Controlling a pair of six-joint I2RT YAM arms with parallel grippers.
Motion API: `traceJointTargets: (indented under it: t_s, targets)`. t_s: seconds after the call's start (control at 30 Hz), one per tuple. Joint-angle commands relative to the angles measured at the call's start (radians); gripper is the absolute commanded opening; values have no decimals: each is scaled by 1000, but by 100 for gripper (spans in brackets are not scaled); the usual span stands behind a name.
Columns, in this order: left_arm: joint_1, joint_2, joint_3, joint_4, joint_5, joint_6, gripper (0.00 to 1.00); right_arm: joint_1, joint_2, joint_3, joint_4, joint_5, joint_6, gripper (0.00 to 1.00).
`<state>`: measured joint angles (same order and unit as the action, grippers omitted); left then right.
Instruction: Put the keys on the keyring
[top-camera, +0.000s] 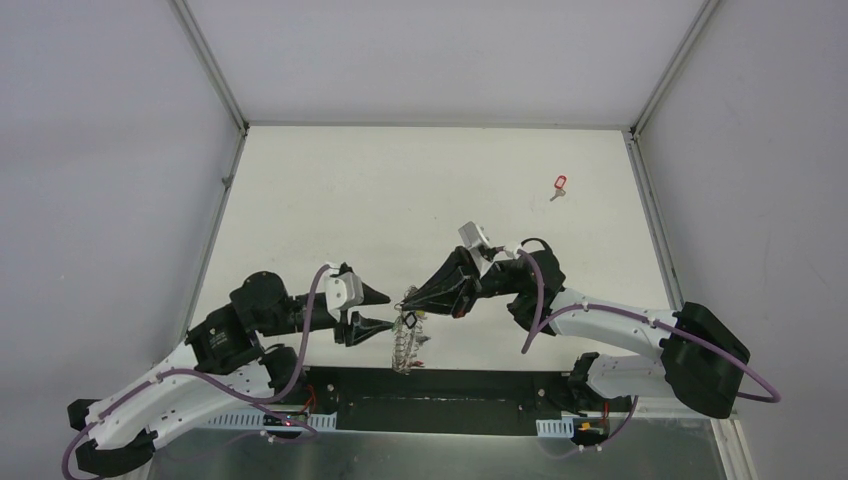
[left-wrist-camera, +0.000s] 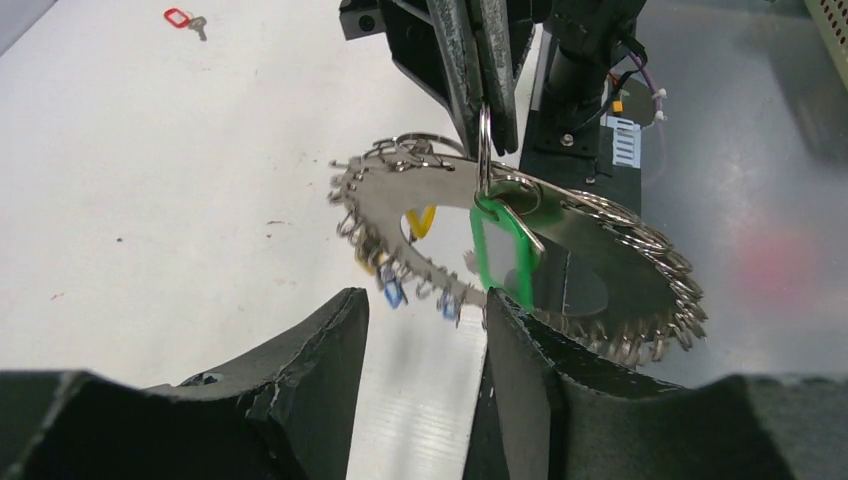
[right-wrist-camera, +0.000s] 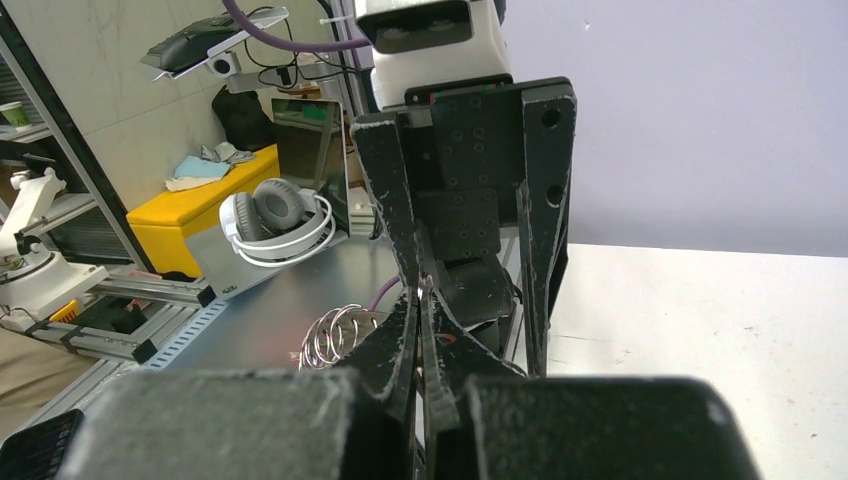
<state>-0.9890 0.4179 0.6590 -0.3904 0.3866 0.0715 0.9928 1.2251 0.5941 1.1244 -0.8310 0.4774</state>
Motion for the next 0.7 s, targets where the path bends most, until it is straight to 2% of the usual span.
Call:
traceJointTargets:
  t_s: [0.0, 0.33, 0.37, 0.4, 0.43, 0.67]
  targets:
    - [-7, -25, 88, -101, -66, 1, 49, 1, -27, 18, 64, 38, -17, 0]
    - [-8, 24, 184, -123, -91, -17, 56, -9, -43, 8, -11, 70, -28, 0]
    - [-8, 36, 191, -123, -91, -21, 63, -15, -50, 4, -41, 90, -29, 0]
    - [-8, 48, 201, -123, -91, -28, 88, -21, -59, 3, -89, 110, -40, 0]
    - [-7, 60, 209, -122, -91, -37, 98, -27, -71, 1, -127, 124, -54, 0]
    - [-7, 107, 239, -123, -83, -69, 99, -105, -204, -22, -462, 256, -164, 0]
